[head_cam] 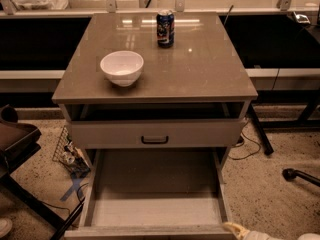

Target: Close middle drawer

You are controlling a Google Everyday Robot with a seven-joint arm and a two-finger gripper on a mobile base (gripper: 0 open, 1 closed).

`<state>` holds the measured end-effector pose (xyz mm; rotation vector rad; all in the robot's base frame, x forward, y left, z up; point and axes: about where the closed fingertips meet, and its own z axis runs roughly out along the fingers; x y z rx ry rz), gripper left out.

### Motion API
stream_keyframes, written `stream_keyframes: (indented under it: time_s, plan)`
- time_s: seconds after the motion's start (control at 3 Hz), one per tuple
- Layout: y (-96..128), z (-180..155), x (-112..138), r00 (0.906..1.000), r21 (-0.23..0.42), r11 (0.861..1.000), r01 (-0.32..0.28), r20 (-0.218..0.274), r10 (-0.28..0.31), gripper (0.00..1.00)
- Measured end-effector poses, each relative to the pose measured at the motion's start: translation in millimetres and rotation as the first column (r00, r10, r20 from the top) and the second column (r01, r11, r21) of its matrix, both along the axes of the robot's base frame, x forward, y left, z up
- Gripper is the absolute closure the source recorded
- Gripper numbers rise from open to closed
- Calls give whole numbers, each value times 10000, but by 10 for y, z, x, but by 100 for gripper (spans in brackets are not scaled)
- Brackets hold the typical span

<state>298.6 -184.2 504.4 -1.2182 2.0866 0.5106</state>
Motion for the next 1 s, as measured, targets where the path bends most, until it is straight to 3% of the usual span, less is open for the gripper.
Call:
stream_keyframes:
  time_s: [0.67,1.0]
  plan:
    - [-160,-945,-161,9991,595,9982,-117,-390,140,81]
    - [-136,-1258,20,9998,1580,9873,-190,-48,200,100]
